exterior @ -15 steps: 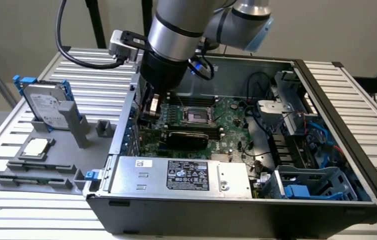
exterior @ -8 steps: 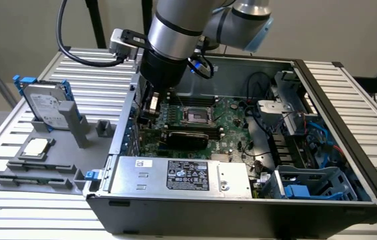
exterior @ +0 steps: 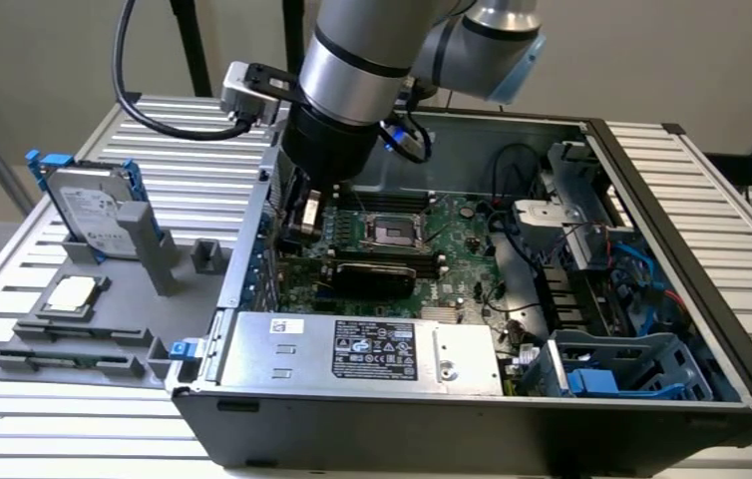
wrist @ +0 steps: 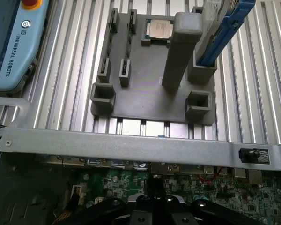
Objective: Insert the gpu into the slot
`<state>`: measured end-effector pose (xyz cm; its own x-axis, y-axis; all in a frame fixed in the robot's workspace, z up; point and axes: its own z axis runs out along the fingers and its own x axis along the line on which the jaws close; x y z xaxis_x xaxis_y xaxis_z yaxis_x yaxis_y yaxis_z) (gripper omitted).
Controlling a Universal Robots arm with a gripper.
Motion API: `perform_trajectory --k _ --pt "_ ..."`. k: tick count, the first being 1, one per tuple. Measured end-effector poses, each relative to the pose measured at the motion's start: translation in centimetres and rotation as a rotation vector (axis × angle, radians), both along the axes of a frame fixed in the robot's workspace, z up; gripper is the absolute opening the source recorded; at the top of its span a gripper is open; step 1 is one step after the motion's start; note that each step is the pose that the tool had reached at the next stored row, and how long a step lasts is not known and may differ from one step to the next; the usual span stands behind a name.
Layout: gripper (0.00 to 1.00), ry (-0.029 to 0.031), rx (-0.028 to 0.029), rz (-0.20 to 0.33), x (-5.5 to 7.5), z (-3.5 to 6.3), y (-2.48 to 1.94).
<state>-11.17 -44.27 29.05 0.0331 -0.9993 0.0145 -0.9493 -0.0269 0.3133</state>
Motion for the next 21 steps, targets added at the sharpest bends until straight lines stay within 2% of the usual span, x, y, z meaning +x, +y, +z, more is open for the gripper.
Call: perform_trajectory --k 15,21 --pt "0.11 0.0 0.0002 -0.053 -0.37 -0.16 0.0" --pt "0.11 -0.0001 0.0001 -0.076 -0.47 -0.15 0.15"
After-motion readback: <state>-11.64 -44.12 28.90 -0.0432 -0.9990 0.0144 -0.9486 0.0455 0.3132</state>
